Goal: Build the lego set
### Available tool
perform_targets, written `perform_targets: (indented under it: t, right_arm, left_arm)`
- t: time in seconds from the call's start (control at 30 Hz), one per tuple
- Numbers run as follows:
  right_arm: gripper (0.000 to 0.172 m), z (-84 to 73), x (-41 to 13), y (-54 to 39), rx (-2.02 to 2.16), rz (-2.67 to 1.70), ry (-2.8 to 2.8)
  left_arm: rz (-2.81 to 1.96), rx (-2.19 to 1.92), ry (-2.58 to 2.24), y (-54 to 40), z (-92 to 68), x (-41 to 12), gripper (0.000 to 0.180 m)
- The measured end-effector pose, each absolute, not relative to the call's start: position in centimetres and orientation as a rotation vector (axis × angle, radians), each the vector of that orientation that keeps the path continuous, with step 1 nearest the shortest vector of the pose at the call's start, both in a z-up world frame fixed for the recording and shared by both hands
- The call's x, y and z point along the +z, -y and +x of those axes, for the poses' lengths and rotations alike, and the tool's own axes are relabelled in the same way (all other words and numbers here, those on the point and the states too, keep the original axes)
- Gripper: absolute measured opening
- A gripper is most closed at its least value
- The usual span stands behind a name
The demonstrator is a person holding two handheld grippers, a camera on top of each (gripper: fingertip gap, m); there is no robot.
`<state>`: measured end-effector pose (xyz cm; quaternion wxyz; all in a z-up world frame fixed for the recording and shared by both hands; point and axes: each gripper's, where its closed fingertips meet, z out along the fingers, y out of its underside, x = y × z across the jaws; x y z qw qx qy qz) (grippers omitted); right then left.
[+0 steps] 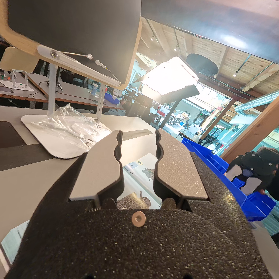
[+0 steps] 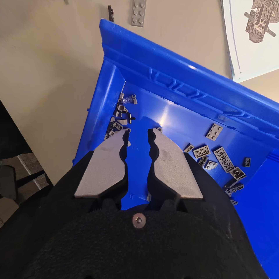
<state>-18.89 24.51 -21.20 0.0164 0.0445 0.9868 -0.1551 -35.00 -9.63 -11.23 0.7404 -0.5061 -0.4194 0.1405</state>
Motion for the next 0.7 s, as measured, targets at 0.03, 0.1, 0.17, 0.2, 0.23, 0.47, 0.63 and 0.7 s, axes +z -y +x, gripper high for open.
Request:
perform_targets:
  t: [0.03, 0.1, 0.17, 0.2, 0.23, 0.47, 0.63, 0.7]
  right_arm:
    - [0.026, -18.9, -21.4, -24.4, -0.48, 0.142, -3.068]
    - [0.026, -18.8, -21.7, -24.3, -0.473, 0.157, -3.067]
    - [0.026, -18.8, -22.1, -24.2, -0.47, 0.183, -3.062]
    - [0.026, -18.7, -22.3, -24.2, -0.467, 0.195, -3.059]
    - [0.025, -18.7, -22.4, -24.1, -0.464, 0.205, -3.057]
    - [0.025, -19.1, -23.3, -24.0, -0.441, 0.269, -3.058]
    - [0.025, -19.2, -23.3, -23.7, -0.442, 0.29, -3.06]
    - [0.025, -19.1, -23.3, -23.5, -0.443, 0.295, -3.061]
  left_arm:
    - [-1.101, 0.317, 0.923, 9.9, -35.0, -11.1, 0.043]
    - [-1.081, 0.333, 0.93, 10.5, -35.0, -10.9, 0.043]
    - [-1.062, 0.346, 0.935, 11.0, -35.0, -10.6, 0.043]
    - [-1.054, 0.352, 0.937, 11.2, -35.0, -10.5, 0.043]
    - [-1.048, 0.357, 0.937, 11.5, -34.9, -10.4, 0.043]
    - [-1.014, 0.364, 0.944, 12.4, -34.9, -10.1, 0.043]
    - [-0.999, 0.362, 0.941, 12.7, -34.9, -9.9, 0.043]
    - [-0.994, 0.36, 0.94, 12.8, -34.8, -9.8, 0.043]
